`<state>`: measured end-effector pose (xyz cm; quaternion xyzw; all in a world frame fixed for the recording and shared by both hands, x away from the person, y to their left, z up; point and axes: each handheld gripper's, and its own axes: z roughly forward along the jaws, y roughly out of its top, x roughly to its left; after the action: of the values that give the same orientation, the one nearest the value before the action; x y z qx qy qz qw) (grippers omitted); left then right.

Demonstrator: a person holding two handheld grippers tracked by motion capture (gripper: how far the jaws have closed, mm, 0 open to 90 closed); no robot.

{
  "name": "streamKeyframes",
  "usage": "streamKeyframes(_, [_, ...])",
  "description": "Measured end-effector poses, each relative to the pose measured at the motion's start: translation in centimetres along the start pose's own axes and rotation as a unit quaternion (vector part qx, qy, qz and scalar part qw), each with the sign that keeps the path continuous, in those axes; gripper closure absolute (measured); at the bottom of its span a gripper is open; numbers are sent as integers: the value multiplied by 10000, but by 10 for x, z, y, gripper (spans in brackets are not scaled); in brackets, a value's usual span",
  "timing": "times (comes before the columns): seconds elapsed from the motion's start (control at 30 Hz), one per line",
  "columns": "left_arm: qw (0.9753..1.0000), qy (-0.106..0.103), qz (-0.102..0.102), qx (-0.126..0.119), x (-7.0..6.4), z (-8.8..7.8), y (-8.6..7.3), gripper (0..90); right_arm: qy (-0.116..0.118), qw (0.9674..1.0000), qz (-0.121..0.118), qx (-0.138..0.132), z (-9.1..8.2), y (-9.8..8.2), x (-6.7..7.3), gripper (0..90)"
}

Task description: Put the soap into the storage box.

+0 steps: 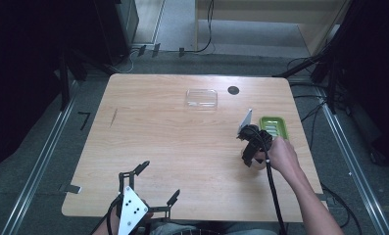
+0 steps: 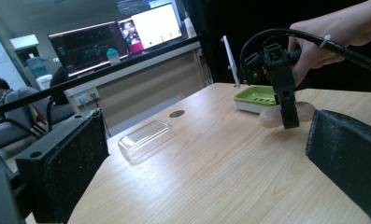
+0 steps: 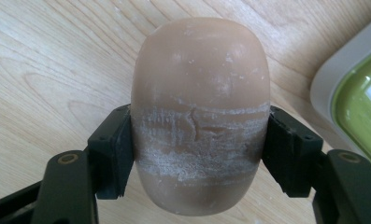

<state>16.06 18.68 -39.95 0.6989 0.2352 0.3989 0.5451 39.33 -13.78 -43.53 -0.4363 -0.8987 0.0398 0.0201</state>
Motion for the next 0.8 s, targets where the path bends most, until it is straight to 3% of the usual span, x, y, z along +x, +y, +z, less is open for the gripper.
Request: streamKeyframes(0.8, [10000, 8, 17, 10, 0, 1, 0, 0, 19, 9999, 134, -6, -12, -16, -16, 332])
